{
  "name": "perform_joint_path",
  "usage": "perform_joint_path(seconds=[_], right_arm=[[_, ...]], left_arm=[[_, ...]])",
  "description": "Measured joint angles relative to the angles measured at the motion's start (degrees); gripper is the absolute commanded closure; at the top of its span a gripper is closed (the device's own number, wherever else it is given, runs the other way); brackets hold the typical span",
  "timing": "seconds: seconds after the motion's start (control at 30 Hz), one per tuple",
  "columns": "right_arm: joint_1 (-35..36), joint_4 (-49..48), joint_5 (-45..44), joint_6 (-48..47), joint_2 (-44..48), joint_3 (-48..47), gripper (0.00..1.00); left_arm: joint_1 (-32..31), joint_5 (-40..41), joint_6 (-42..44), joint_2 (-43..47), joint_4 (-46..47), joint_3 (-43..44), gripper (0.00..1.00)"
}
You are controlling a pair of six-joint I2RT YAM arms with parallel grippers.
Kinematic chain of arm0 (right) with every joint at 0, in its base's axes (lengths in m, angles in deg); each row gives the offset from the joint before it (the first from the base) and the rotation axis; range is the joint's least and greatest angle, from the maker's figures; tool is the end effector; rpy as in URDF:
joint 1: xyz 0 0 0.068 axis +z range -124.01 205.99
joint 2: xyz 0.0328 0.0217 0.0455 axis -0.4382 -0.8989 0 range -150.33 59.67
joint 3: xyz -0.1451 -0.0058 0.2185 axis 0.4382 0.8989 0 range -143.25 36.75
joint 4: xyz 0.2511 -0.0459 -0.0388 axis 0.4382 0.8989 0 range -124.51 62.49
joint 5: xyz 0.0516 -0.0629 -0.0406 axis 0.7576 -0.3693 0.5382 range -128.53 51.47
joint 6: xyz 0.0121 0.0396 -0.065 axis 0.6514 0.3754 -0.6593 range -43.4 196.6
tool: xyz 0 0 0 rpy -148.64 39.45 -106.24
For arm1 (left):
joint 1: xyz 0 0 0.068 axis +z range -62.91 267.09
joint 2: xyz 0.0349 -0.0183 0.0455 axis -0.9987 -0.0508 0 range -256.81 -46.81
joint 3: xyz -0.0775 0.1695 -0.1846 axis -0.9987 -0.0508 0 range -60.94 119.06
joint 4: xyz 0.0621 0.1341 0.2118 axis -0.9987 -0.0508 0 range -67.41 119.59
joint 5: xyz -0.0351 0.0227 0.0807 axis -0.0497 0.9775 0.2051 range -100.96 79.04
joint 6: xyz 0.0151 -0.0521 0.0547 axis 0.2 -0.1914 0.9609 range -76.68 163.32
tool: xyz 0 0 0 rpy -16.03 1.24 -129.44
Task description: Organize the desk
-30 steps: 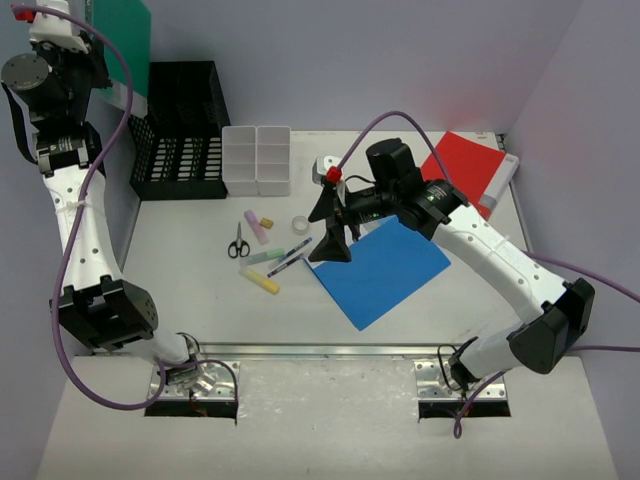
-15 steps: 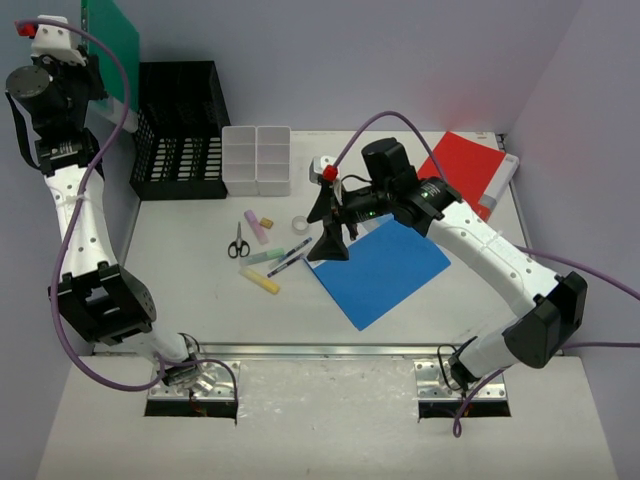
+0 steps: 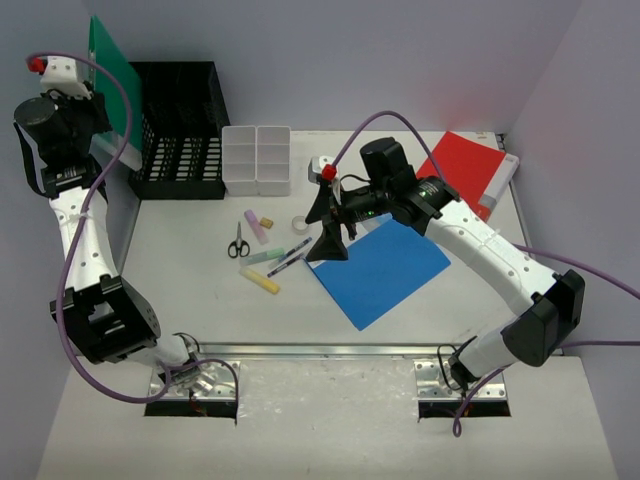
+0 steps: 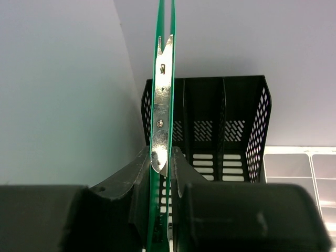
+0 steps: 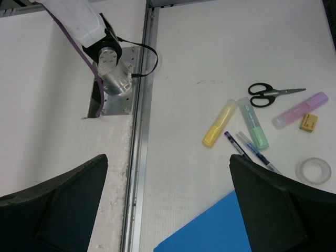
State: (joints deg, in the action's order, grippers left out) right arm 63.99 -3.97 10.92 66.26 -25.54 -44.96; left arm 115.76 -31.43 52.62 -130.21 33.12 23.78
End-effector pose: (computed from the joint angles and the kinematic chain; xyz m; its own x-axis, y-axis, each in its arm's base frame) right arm 0.2374 0.2487 0.3456 -0.2732 -0.3615 -0.8914 -0.9610 0.0608 0.2698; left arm 0.3320 0.1555 0.4420 0.0501 0.2000 -0.9785 -0.1539 0.9696 0.1903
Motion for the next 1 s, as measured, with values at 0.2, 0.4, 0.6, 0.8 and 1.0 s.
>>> perform_joint_path(seconds=[0.2,0.4,0.6,0.8,1.0], right_arm=[[0.0,-0.02,0.15,0.1,0.0,0.0,0.01],[0.0,-0.02,0.15,0.08,0.0,0.0,0.01],[-0.02,0.0,0.15,0.04,0.0,0.0,0.01],[-0.02,0.04,0.23,0.04,0.0,0.0,0.01],[-0.02,0.16,0.32,-0.01,-0.22,-0.1,0.01]], left_arm=[[0.41,-0.54,0.19,1.12,-0.51,-1.99,1.0],[0.43,-1.44,0.98,1.1,-2.3,-1.95,1.0],[0.47,-3.86,2.98,-2.68,-7.13,3.19,1.0],[0.52,-5.06,5.14,-7.96,-10.79,8.99,1.0],[0.55,-5.59,6.78,-10.56,-13.52,12.69,1.0]])
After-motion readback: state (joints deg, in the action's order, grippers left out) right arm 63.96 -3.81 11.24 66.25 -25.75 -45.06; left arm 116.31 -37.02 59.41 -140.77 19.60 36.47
